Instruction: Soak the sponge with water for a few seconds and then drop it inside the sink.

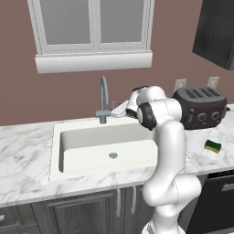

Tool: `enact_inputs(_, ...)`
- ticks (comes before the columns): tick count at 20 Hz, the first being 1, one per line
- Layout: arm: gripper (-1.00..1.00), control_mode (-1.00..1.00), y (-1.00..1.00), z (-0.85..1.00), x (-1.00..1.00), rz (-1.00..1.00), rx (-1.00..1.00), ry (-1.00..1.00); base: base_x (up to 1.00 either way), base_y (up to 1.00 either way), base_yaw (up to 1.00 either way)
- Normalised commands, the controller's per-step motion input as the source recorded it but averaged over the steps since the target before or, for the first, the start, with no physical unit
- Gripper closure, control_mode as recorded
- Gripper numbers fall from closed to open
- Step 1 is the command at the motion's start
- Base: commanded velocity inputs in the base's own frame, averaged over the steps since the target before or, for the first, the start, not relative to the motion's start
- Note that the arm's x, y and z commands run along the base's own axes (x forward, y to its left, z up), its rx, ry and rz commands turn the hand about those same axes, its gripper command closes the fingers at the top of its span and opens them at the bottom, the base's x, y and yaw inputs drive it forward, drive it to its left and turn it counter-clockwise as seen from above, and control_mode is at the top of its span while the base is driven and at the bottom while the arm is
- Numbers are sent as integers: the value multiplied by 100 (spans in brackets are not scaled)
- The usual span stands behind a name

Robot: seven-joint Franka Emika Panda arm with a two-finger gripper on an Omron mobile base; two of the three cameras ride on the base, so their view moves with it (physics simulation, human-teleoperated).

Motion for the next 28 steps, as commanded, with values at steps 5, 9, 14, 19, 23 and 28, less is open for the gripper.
enact_inputs(5,-100,-100,0,-6,25,0,0,0,0,0,0)
enact_inputs(9,-100,-100,0,0,27,-1,0,0,0,0,0)
enact_inputs(14,-100,-100,0,0,23,-2,0,0,0,0,0)
enact_inputs(19,-100,-100,0,-1,9,-7,0,0,0,0,0)
enact_inputs(23,-100,-100,0,-4,4,-6,0,0,0,0,0)
enact_inputs(28,-100,-100,0,-6,0,-7,0,0,0,0,0)
